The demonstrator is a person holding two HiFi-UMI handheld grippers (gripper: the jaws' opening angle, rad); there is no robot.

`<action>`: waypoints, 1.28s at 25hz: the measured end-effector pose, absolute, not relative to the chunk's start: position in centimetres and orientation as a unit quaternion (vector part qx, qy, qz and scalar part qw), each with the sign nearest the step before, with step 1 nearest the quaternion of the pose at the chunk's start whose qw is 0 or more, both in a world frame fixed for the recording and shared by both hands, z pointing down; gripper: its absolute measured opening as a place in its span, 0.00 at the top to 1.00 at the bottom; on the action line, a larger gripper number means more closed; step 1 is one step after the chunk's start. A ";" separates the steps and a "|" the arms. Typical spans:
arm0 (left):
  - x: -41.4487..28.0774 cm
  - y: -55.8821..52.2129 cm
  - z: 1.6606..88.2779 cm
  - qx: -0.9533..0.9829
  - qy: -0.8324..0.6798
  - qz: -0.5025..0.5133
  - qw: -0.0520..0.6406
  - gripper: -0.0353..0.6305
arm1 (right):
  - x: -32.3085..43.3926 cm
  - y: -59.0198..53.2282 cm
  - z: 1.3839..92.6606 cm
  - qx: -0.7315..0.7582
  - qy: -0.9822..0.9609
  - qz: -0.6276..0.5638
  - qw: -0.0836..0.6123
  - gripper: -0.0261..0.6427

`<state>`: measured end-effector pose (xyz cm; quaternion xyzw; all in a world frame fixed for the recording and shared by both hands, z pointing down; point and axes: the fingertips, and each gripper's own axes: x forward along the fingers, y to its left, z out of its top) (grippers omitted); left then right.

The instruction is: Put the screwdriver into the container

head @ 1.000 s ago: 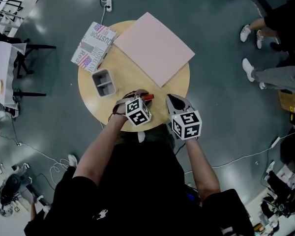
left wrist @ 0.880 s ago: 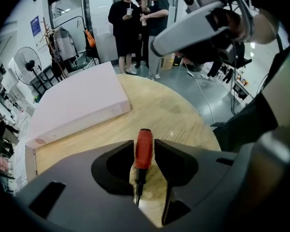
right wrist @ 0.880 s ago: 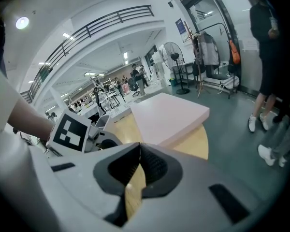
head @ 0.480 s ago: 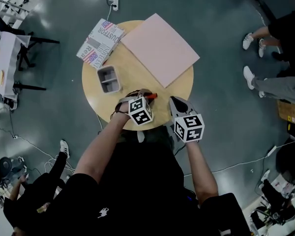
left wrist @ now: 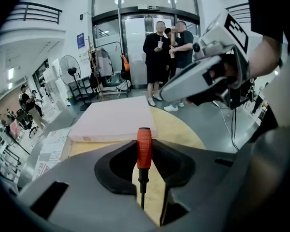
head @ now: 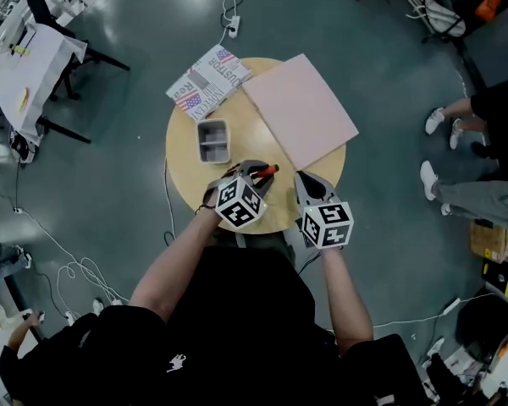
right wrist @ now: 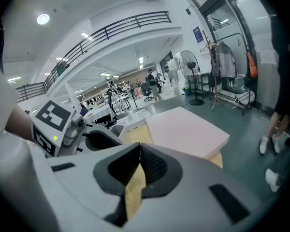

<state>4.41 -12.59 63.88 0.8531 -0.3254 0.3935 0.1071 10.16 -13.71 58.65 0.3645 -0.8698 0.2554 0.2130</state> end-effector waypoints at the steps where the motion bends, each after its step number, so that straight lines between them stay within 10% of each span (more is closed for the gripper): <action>1: 4.1 -12.6 63.2 0.853 -0.334 0.386 0.108 0.80 | 9.8 -13.8 58.3 0.361 -0.872 0.251 0.213 0.96; 32: -12.0 -20.4 48.5 0.882 -0.433 0.145 0.117 0.80 | 0.3 -15.6 51.6 0.432 -0.860 0.206 0.175 0.96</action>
